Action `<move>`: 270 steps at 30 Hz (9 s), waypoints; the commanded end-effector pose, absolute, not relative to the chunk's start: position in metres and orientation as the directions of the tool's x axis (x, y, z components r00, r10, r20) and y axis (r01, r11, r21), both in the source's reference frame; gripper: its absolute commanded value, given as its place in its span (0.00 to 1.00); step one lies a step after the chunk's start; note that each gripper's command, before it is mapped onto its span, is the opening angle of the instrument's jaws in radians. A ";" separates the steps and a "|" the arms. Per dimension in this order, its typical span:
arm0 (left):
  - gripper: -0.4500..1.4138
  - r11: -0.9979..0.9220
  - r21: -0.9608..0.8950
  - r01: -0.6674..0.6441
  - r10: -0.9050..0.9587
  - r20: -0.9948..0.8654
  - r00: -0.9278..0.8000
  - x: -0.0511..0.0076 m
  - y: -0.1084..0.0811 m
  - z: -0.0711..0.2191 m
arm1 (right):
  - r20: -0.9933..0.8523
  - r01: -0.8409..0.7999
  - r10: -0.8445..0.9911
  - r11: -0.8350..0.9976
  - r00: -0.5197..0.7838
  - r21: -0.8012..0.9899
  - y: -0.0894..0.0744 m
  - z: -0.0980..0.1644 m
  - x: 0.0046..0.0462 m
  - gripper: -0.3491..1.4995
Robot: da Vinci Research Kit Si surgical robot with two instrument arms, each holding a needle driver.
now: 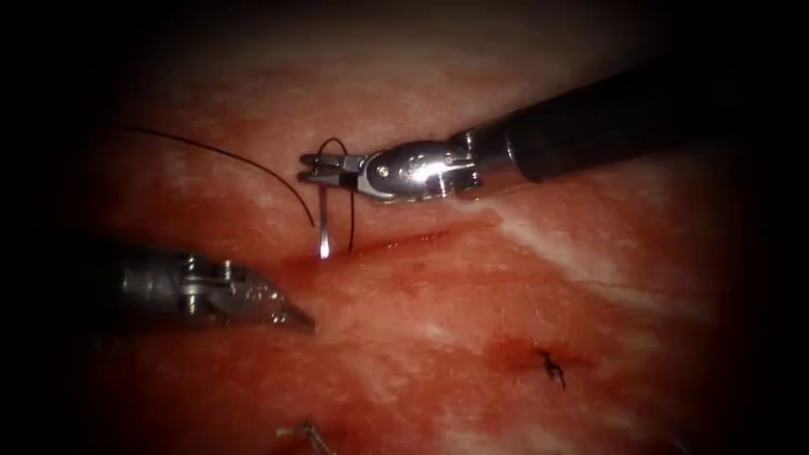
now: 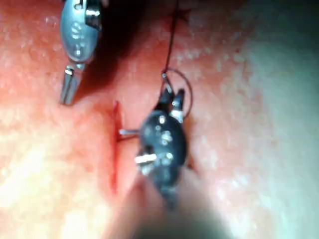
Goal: Wound Closure
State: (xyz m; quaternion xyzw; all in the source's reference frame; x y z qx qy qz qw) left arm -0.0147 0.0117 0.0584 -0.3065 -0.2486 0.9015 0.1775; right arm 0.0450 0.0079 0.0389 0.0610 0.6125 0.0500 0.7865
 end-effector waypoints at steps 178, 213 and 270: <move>0.05 -0.809 -0.572 -0.135 0.453 -0.460 -0.763 -0.0123 0.010 0.064 | 0.601 -0.119 0.774 -0.590 0.200 0.799 0.000 0.034 0.0479 0.00; 0.05 -0.809 -0.572 -0.135 0.452 -0.458 -0.765 -0.0123 0.010 0.064 | 0.596 -0.128 0.773 -0.583 0.215 0.802 -0.003 0.032 0.0479 0.00; 0.36 -0.938 -0.284 -0.200 0.328 -0.914 -0.240 -0.0134 0.010 0.056 | -0.604 -0.054 0.786 0.614 0.131 0.787 0.003 0.032 0.0405 0.87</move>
